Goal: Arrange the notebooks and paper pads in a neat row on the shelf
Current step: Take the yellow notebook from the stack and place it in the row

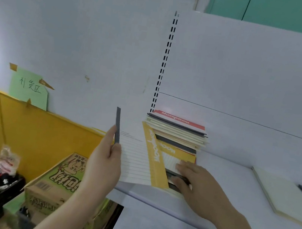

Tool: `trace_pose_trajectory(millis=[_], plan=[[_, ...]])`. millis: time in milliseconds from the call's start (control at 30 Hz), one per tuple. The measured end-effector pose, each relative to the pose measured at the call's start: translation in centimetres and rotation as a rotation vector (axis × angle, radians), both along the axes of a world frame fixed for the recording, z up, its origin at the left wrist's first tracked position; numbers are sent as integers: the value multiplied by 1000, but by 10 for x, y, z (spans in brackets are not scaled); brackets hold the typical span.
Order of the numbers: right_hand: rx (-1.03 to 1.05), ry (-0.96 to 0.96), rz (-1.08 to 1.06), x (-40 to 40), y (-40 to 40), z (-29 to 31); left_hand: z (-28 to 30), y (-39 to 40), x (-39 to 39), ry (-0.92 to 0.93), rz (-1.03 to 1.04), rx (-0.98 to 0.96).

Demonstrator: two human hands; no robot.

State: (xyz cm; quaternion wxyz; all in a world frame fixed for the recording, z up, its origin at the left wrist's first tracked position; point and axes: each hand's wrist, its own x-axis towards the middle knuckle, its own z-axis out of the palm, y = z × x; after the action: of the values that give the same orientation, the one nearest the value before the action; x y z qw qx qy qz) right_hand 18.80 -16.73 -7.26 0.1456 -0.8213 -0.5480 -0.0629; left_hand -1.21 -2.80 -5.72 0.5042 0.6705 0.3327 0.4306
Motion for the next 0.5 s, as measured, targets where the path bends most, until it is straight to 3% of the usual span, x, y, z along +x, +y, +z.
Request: trace_pose_trajectory(millis=[233,400,500], plan=[[70,-33,6,2,-10,37,1,7,-4,63,-126,143],[459,-103,-94,7,-23,52,3,11,-2,-27,-39,102],[708,-29,-155,1,-33,59,5,12,-1,-84,-38,40]])
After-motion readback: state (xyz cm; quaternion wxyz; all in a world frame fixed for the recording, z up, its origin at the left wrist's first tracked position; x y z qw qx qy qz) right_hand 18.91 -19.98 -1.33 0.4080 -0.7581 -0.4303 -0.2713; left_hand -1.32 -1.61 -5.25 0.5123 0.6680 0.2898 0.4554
